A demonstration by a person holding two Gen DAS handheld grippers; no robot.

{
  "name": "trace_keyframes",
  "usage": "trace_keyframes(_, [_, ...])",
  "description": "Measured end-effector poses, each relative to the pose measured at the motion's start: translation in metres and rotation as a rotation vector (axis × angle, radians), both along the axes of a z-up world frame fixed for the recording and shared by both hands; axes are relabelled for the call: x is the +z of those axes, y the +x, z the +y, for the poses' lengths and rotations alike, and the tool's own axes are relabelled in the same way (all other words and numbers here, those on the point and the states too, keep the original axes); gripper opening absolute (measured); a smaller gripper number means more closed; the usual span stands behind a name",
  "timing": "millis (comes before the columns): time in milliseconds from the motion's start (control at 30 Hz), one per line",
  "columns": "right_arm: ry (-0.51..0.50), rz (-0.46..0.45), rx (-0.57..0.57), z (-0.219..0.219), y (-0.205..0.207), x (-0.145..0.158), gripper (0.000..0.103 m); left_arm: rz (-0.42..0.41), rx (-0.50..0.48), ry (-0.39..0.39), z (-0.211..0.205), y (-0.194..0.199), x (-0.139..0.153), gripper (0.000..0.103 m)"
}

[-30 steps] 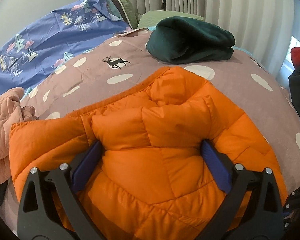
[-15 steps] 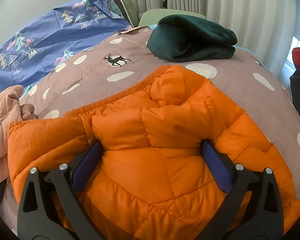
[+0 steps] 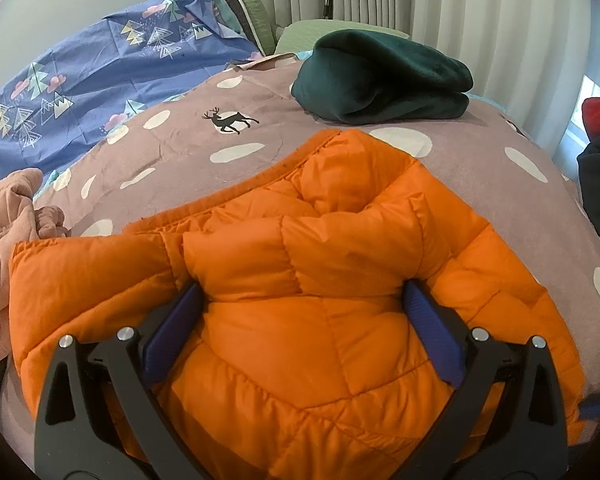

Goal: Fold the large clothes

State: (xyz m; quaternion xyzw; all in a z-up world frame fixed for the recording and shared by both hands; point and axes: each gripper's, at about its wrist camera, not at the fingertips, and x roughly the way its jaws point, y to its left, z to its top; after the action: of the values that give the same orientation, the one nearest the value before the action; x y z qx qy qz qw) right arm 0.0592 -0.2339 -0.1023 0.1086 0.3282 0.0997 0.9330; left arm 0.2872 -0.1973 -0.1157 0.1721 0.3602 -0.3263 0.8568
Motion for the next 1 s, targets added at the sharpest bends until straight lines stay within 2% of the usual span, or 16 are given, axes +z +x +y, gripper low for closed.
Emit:
trace_keyframes(100, [0.027,-0.113,0.246,0.026,-0.031,0.024,0.023,0.006,0.000,0.003,-0.001,0.000,0.000,0.101])
trace_keyframes(167, [0.031,-0.106,0.378,0.046,-0.042,0.022,0.023,0.010,-0.001,0.004,-0.001,0.001,0.001,0.101])
trace_keyframes(200, [0.020,-0.061,0.422,0.061,-0.041,0.013,0.023,0.012,-0.002,0.005,-0.002,0.001,0.001,0.101])
trace_keyframes(300, [-0.005,0.033,0.406,0.083,-0.023,-0.013,0.023,0.015,-0.003,0.007,-0.002,0.001,0.001,0.101])
trace_keyframes(400, [0.089,0.101,0.383,0.090,0.006,-0.032,0.023,0.016,-0.005,0.015,-0.003,0.002,0.000,0.101])
trace_keyframes(467, [0.136,0.098,0.415,0.099,0.017,-0.034,0.027,0.021,-0.008,0.032,-0.005,0.003,-0.001,0.101])
trace_keyframes(533, [0.107,0.095,0.483,0.119,0.019,-0.037,0.028,0.024,-0.020,0.058,-0.009,0.003,-0.003,0.101])
trace_keyframes(567, [0.098,0.109,0.523,0.127,0.019,-0.041,0.034,0.026,-0.024,0.064,-0.009,0.003,-0.004,0.101])
trace_keyframes(600, [0.117,0.119,0.562,0.129,0.017,-0.044,0.036,0.027,-0.024,0.067,-0.010,0.003,-0.004,0.101])
trace_keyframes(733, [0.122,0.134,0.595,0.121,0.012,-0.039,0.034,0.015,-0.018,0.068,-0.011,0.001,-0.004,0.101])
trace_keyframes(800, [0.104,0.101,0.588,0.104,0.005,-0.024,0.034,0.007,-0.016,0.064,-0.009,0.000,-0.004,0.101])
trace_keyframes(867, [0.088,-0.019,0.560,0.076,-0.009,0.008,0.034,0.001,-0.016,0.060,-0.008,-0.002,-0.004,0.101])
trace_keyframes(933, [0.098,-0.137,0.476,0.045,-0.017,0.036,0.034,0.002,-0.017,0.058,-0.007,-0.001,-0.003,0.101])
trace_keyframes(1000, [0.094,-0.182,0.358,0.020,-0.011,0.043,0.034,0.000,-0.016,0.059,-0.007,-0.002,-0.004,0.101])
